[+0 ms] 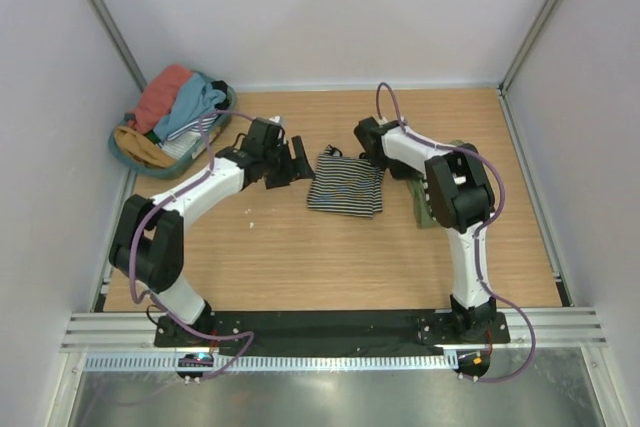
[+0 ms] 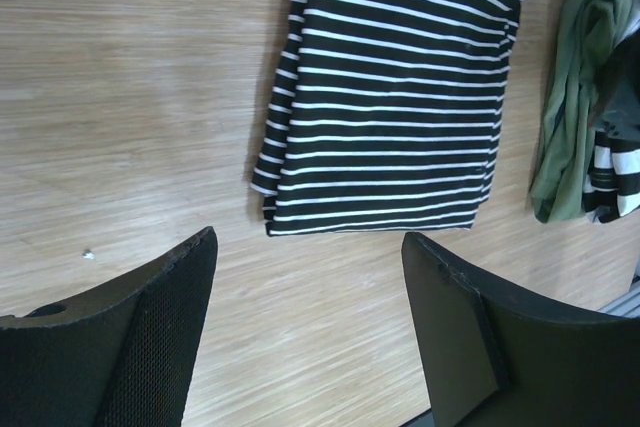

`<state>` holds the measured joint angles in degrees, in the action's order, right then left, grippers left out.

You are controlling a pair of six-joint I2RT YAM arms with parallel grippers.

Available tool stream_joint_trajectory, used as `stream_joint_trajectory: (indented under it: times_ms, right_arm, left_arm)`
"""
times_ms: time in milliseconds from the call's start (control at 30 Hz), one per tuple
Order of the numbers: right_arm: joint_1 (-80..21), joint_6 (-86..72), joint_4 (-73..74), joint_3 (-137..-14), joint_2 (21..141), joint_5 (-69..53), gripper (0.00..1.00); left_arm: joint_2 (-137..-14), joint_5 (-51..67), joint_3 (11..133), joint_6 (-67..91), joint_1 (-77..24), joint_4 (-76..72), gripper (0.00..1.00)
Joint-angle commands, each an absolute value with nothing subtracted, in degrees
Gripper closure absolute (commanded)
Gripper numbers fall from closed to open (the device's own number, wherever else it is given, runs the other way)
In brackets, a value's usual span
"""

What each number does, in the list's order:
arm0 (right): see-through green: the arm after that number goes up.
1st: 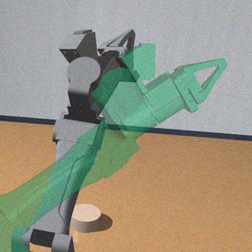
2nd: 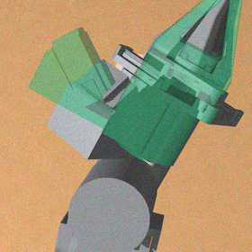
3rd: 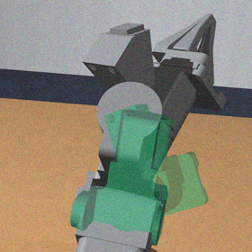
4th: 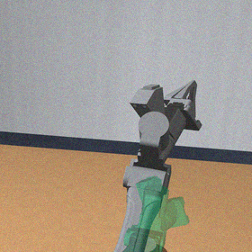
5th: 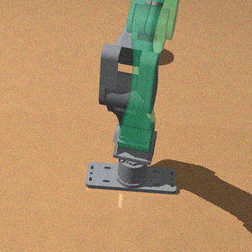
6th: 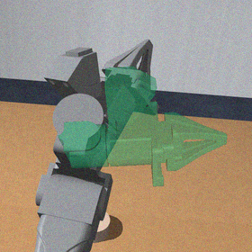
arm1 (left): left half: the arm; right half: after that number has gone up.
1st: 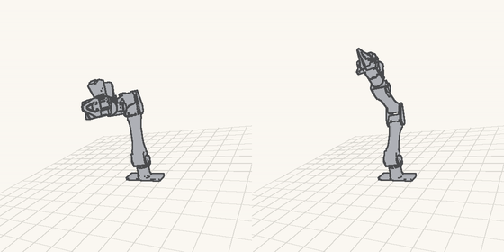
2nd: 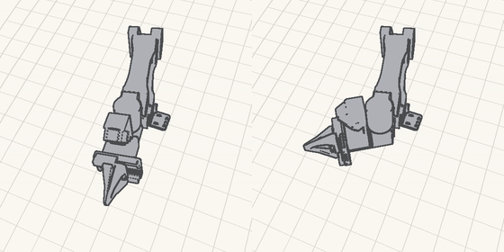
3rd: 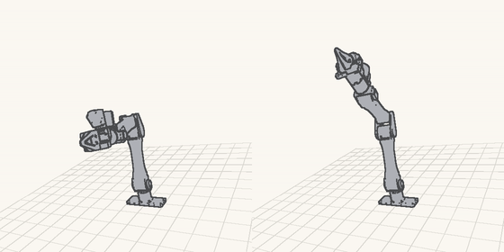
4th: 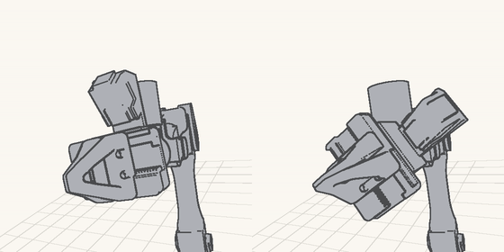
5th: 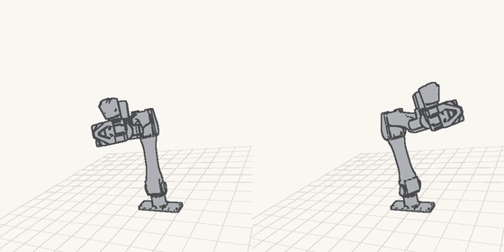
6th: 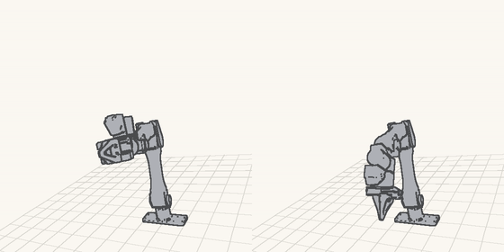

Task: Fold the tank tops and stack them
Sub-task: Neatly place the folded tank top to the corner

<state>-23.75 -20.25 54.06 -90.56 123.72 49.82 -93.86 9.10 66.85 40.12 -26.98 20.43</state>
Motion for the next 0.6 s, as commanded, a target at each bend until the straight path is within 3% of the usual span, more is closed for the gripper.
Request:
stream_joint_trajectory:
  times_ms: [0,67,100,200,433,567]
  right_arm:
    - [-24.34,-22.24,52.82,-99.02,124.18,46.76,0.99]
    - [-24.26,-21.8,52.82,-101.5,124.8,45.45,0.95]
    - [-24.34,-22.06,53.34,-103.34,124.89,43.87,0.78]
    - [-25.31,-21.97,51.51,-100.13,121.48,42.02,0.55]
    - [-25.49,-22.24,40.44,-85.71,109.26,23.05,0.45]
    - [-25.49,-23.81,32.53,-79.55,107.58,10.32,0.31]
  left_arm:
    - [-95.27,8.44,66.18,39.46,-25.93,19.43,0.25]
    - [-95.97,8.0,66.01,39.55,-25.49,19.16,0.24]
    - [-96.85,7.91,66.09,39.55,-25.49,18.81,0.24]
    - [-98.52,8.17,66.71,39.9,-25.31,17.85,0.24]
    - [-104.94,9.93,70.31,41.66,-25.22,16.26,0.24]
    - [-107.48,11.16,71.19,43.24,-25.31,13.19,0.23]
